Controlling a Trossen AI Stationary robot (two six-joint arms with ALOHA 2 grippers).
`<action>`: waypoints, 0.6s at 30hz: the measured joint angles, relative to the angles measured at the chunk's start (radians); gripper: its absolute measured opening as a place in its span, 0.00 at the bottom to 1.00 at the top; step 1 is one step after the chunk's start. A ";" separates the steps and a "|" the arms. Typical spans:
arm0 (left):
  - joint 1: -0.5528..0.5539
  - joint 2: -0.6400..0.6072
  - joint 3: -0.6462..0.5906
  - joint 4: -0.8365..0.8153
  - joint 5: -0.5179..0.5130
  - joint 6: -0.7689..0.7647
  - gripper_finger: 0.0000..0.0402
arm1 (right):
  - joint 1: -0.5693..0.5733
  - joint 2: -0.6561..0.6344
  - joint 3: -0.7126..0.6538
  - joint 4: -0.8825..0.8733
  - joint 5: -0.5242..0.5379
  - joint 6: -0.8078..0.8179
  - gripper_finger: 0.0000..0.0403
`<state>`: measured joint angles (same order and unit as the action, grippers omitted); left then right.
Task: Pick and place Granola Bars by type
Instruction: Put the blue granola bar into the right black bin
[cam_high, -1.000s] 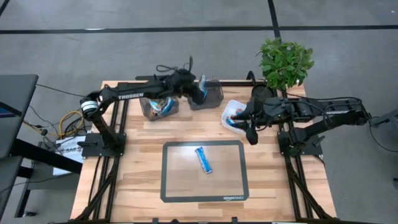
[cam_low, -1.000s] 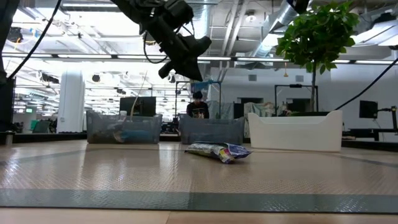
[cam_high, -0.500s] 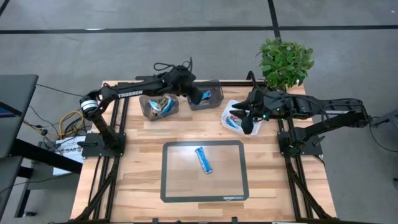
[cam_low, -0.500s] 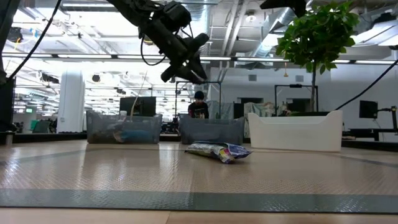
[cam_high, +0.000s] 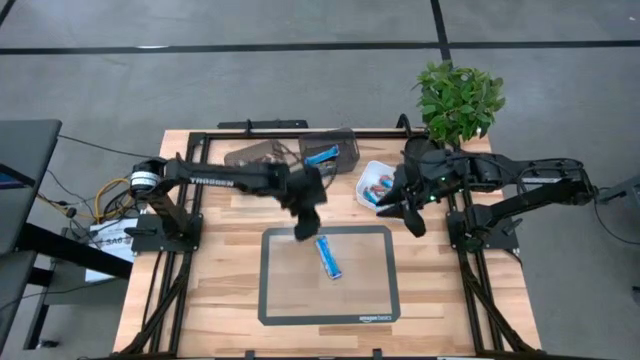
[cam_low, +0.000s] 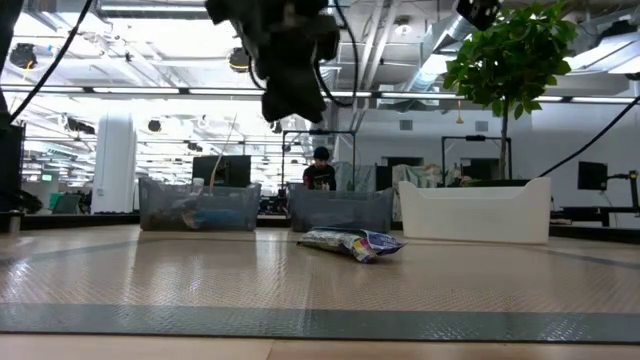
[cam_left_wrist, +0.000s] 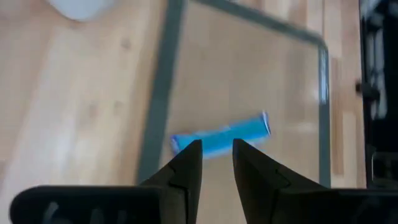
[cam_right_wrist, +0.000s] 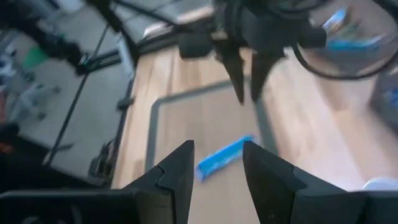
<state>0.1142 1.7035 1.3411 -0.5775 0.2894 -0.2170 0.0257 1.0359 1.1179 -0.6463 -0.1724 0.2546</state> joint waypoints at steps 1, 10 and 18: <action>-0.026 0.000 0.000 -0.012 -0.011 0.003 0.20 | 0.000 0.000 0.000 -0.020 -0.019 0.000 0.32; -0.203 0.000 0.000 -0.005 -0.181 0.181 0.20 | 0.012 0.041 -0.001 -0.175 -0.141 0.005 0.32; -0.226 0.000 0.000 0.013 -0.277 0.303 0.20 | 0.064 0.133 -0.001 -0.164 -0.174 -0.019 0.32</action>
<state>-0.1119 1.7035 1.3411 -0.5640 0.0129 0.0856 0.0899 1.1693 1.1172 -0.8103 -0.3466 0.2359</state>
